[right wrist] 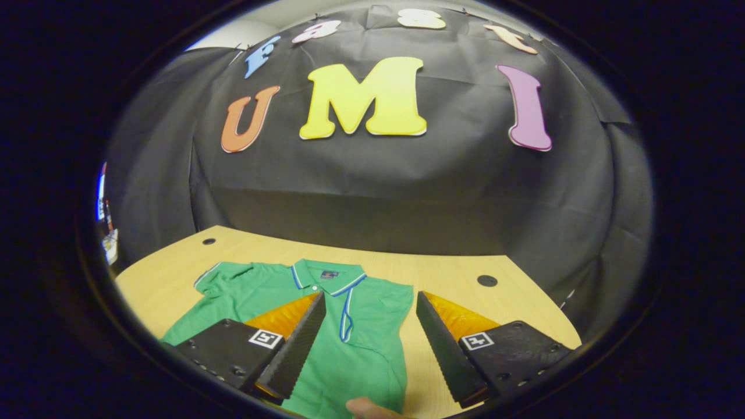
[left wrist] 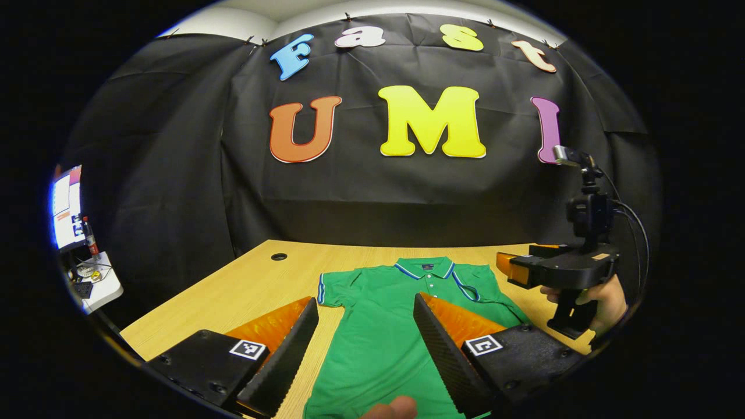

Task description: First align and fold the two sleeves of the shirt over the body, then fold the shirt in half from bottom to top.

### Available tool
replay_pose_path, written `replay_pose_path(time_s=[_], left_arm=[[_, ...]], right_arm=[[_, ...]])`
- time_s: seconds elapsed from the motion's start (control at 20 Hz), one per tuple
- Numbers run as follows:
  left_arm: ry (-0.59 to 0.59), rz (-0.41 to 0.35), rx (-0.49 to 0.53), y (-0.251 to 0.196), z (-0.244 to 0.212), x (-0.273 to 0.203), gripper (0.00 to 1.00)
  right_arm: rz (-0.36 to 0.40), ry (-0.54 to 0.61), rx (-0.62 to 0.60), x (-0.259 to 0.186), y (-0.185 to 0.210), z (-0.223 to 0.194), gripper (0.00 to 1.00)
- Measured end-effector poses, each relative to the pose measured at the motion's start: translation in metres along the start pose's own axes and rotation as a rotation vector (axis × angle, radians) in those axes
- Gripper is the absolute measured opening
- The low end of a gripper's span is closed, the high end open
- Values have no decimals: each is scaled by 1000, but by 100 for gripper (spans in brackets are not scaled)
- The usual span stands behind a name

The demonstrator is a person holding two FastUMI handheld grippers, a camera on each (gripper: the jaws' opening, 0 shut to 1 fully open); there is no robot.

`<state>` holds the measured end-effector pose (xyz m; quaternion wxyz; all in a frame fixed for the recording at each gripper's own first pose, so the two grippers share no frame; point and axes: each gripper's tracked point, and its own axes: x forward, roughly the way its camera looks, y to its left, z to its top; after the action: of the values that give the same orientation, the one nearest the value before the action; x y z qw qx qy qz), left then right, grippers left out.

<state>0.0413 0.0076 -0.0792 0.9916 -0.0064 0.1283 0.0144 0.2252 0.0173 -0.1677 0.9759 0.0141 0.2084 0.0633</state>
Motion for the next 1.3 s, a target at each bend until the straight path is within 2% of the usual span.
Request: replay_pose_path(time_s=[0.1, 0.25, 0.5, 0.7, 0.95, 1.1, 1.3], left_arm=[[7, -13, 25, 0, -1, -1, 100], [-16, 49, 31, 26, 5, -6, 100], [41, 110, 50, 45, 3, 3, 100], [55, 68, 59, 47, 31, 33, 100], [38, 106, -7, 68, 60, 102, 100], [135, 66, -98, 69, 30, 162, 100], [302, 70, -72, 84, -43, 223, 100]], right_arm=[[-6, -3, 31, -32, -11, 0, 96], [-33, -56, 30, -82, -35, 5, 95], [11, -91, 24, -143, -46, -5, 96], [43, -138, 33, -177, -42, -10, 95], [74, -186, 32, -198, -36, -11, 95], [73, -199, 8, -201, -36, -14, 95], [72, -174, 1, -193, -37, -29, 95]])
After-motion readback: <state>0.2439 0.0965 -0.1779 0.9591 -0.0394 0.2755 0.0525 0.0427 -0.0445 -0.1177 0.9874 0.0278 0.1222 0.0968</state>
